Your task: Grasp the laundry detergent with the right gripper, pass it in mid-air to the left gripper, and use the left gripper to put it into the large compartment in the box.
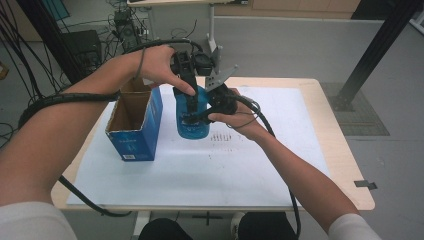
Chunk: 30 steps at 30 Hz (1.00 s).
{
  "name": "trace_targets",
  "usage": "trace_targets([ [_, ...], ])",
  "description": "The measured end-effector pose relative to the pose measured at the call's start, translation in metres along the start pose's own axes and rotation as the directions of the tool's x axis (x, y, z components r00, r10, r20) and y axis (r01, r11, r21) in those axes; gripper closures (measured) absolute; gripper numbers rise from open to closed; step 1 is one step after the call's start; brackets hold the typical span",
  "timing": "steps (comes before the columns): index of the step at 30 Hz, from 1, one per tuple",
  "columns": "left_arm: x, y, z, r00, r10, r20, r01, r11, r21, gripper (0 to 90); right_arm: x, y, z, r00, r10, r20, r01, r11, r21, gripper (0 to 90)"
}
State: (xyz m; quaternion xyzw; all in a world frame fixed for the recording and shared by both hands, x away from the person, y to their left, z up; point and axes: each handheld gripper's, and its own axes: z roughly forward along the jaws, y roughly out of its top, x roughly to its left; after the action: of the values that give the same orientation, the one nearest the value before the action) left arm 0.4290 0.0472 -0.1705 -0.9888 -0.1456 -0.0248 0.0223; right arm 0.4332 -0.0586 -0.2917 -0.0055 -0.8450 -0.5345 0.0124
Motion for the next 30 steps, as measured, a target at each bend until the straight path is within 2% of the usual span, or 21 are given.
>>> trace_targets([
  [1, 0.0000, 0.0000, -0.0001, 1.0000, 0.002, 0.001, -0.002, 1.0000, -0.002, 10.0, 0.0017, 0.0003, -0.0006, 0.9998, 0.019, -0.005, -0.019, 1.000, 0.004, 44.3],
  [2, -0.0002, 0.0000, 0.0000, 0.9999, 0.011, -0.002, -0.011, 0.9999, -0.007, 15.1, 0.0003, 0.0005, -0.0005, 1.0000, -0.005, 0.000, 0.005, 1.000, -0.001, 44.3],
  [5, -0.0008, 0.0000, 0.0005, 0.9998, 0.020, -0.001, -0.020, 0.9997, -0.011, 21.9, 0.0008, 0.0004, -0.0013, 1.0000, 0.002, 0.004, -0.002, 1.000, 0.002, 44.3],
  [7, -0.0010, 0.0003, 0.0016, 0.9997, 0.025, 0.003, -0.025, 0.9997, -0.007, 22.3, 0.0012, 0.0004, -0.0019, 1.0000, 0.005, 0.004, -0.005, 1.000, 0.007, 44.3],
  [8, -0.0009, 0.0003, 0.0022, 0.9997, 0.026, 0.002, -0.026, 0.9996, -0.012, 22.7, 0.0005, 0.0006, -0.0016, 1.0000, -0.009, 0.002, 0.009, 1.000, -0.002, 44.3],
  [16, -0.0021, 0.0003, 0.0024, 0.9986, 0.040, 0.034, -0.040, 0.9991, -0.012, 34.2, 0.0016, 0.0007, -0.0023, 1.0000, -0.010, -0.001, 0.010, 1.000, 0.002, 44.3],
  [21, -0.0023, -0.0006, 0.0017, 0.9984, 0.047, 0.033, -0.046, 0.9989, -0.011, 34.9, 0.0026, 0.0013, -0.0022, 0.9999, -0.003, -0.011, 0.002, 1.000, -0.005, 44.3],
  [27, -0.0033, -0.0015, 0.0027, 0.9984, 0.049, 0.029, -0.048, 0.9987, -0.016, 35.4, 0.0017, 0.0007, -0.0014, 0.9998, -0.019, -0.003, 0.019, 1.000, 0.002, 44.3],
  [28, -0.0032, -0.0017, 0.0026, 0.9983, 0.051, 0.029, -0.051, 0.9986, -0.014, 35.4, 0.0030, 0.0010, -0.0014, 0.9999, -0.006, -0.013, 0.006, 1.000, -0.002, 44.2],
  [30, -0.0037, -0.0020, 0.0030, 0.9983, 0.050, 0.030, -0.050, 0.9986, -0.015, 35.5, 0.0022, 0.0008, -0.0012, 0.9998, -0.019, -0.006, 0.019, 1.000, 0.003, 44.2],
])
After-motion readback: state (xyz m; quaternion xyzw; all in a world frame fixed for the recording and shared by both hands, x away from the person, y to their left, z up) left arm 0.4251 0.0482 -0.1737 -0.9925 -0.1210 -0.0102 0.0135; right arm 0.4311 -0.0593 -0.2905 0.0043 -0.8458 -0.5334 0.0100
